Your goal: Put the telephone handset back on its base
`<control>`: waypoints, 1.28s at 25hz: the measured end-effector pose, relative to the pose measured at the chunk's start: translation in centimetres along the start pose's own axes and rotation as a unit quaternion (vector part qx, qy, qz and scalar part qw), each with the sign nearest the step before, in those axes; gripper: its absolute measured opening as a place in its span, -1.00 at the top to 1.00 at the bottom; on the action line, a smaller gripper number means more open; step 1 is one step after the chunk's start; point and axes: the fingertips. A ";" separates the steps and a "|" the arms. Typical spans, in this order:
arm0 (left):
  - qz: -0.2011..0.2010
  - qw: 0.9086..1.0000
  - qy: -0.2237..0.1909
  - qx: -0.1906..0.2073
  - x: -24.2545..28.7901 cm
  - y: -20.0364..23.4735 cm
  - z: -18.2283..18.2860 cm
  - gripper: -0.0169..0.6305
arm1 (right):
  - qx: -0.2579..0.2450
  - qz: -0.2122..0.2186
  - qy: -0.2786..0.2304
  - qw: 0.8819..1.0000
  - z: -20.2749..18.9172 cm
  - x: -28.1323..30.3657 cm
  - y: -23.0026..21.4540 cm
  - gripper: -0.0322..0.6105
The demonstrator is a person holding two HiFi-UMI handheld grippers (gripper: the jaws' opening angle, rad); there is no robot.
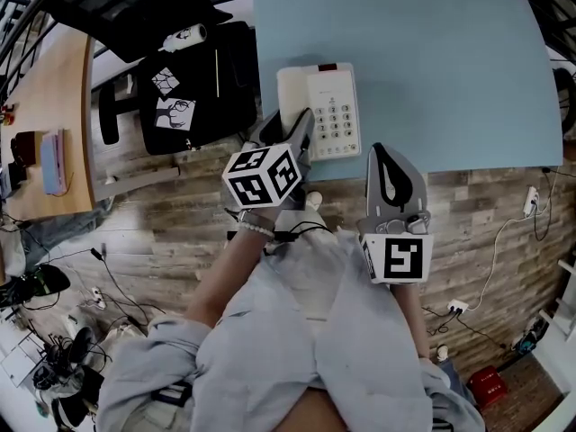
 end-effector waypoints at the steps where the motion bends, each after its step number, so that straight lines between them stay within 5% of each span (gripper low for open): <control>1: 0.005 1.000 0.002 0.001 0.1 0.2 -0.1 0.29 | -0.001 0.001 0.001 1.000 0.0 0.1 0.0 0.88; 15: 0.043 0.999 0.019 -0.018 1.1 1.9 -2.2 0.29 | -0.003 0.001 0.010 1.000 -0.6 0.1 0.3 0.88; 32: 0.089 0.996 0.022 0.009 2.4 2.8 -2.7 0.28 | 0.000 -0.004 0.017 1.000 -1.1 0.2 0.3 0.88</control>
Point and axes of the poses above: the fingertips, and each gripper's own axes: x forward along the fingers, y to its left, z out of its top, and after that the axes turned 9 degrees about -z, right-handed
